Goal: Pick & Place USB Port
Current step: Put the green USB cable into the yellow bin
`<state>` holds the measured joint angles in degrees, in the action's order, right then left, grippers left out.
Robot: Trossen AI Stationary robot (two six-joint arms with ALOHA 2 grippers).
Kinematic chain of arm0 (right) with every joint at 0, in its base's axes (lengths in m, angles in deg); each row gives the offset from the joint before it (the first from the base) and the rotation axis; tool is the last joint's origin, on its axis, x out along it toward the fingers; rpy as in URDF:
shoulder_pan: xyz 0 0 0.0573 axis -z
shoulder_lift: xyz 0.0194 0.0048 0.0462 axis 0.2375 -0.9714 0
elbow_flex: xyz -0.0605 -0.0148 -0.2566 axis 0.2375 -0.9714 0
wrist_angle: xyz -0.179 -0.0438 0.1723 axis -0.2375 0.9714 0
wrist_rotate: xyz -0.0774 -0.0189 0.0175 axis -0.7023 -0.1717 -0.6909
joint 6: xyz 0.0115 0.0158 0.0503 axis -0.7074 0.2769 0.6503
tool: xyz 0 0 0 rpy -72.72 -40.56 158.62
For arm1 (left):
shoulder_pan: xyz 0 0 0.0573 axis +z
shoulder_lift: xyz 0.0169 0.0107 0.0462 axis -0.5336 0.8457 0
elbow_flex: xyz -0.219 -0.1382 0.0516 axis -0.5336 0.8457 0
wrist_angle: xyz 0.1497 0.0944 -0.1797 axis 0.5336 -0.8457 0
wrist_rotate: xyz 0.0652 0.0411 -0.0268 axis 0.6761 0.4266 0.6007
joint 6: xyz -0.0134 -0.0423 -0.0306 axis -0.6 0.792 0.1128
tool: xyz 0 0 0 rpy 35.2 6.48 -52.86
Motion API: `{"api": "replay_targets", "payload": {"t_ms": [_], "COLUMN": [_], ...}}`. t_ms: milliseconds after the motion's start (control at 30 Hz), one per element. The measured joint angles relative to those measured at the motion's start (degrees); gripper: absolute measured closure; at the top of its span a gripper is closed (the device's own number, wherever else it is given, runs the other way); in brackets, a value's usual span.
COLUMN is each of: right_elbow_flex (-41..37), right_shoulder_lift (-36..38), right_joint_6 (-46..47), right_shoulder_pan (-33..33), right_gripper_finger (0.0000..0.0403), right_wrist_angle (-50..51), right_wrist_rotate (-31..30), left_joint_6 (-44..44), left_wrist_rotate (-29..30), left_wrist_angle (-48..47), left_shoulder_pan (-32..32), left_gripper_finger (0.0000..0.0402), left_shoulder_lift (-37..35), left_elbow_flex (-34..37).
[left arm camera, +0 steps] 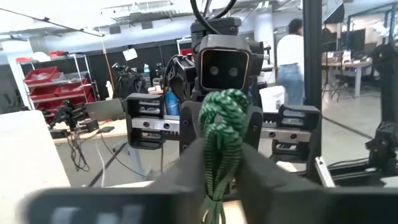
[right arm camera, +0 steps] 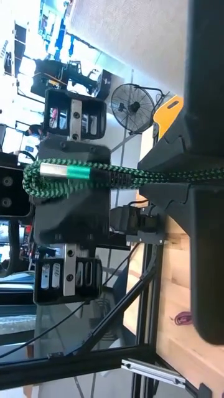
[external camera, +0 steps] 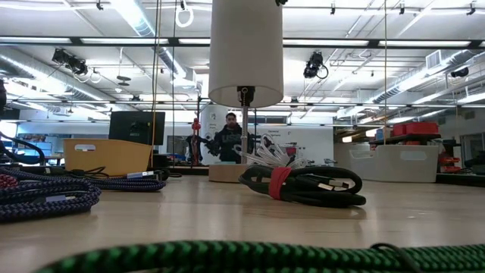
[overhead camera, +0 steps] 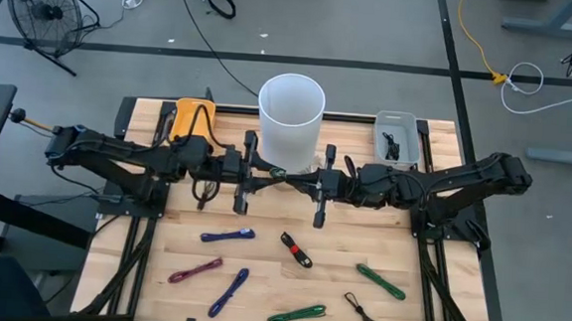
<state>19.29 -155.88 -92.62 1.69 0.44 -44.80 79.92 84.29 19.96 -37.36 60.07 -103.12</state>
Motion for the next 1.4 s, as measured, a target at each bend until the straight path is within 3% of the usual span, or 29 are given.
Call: {"api": "replay_targets", "payload": {"t_ms": [100,433,600,700,800,1100,1233,1400], "right_elbow_flex": [0.0,0.0,0.0,0.0,0.0,0.0,0.0,0.0], "right_shoulder_lift": [0.0,0.0,0.0,0.0,0.0,0.0,0.0,0.0], "right_joint_6": [-0.1,0.4,0.4,0.4,0.4,1.6,1.7,1.7], "right_shoulder_pan": [0.0,0.0,-0.6,-0.6,-0.6,-0.6,-0.6,-0.6], "right_gripper_finger": [0.0393,0.0324,0.0279,0.0257,0.0243,0.0239,0.0241,0.0241], "right_wrist_angle": [0.1,0.1,1.0,2.2,3.5,5.8,6.0,6.0], "right_wrist_rotate": [-0.2,0.4,0.4,0.4,0.4,0.4,0.4,0.4], "left_joint_6": [-1.2,-1.2,-1.6,-1.7,-0.1,15.2,22.2,25.5], "left_wrist_rotate": [0.8,3.3,10.5,16.7,26.9,50.2,53.6,50.4], "left_wrist_angle": [-0.2,-4.1,-10.8,-18.0,-29.5,-60.0,-70.3,-77.9], "left_shoulder_pan": [-0.2,-0.3,-1.3,-2.1,-2.2,2.3,8.5,18.7], "left_gripper_finger": [0.0383,0.0385,0.0386,0.0386,0.0387,0.0387,0.0387,0.0387], "left_shoulder_lift": [0.0,-0.9,-4.6,-8.5,-13.2,-27.1,-30.6,-30.7], "left_elbow_flex": [0.0,0.0,0.0,0.0,0.0,0.0,0.0,0.0]}}
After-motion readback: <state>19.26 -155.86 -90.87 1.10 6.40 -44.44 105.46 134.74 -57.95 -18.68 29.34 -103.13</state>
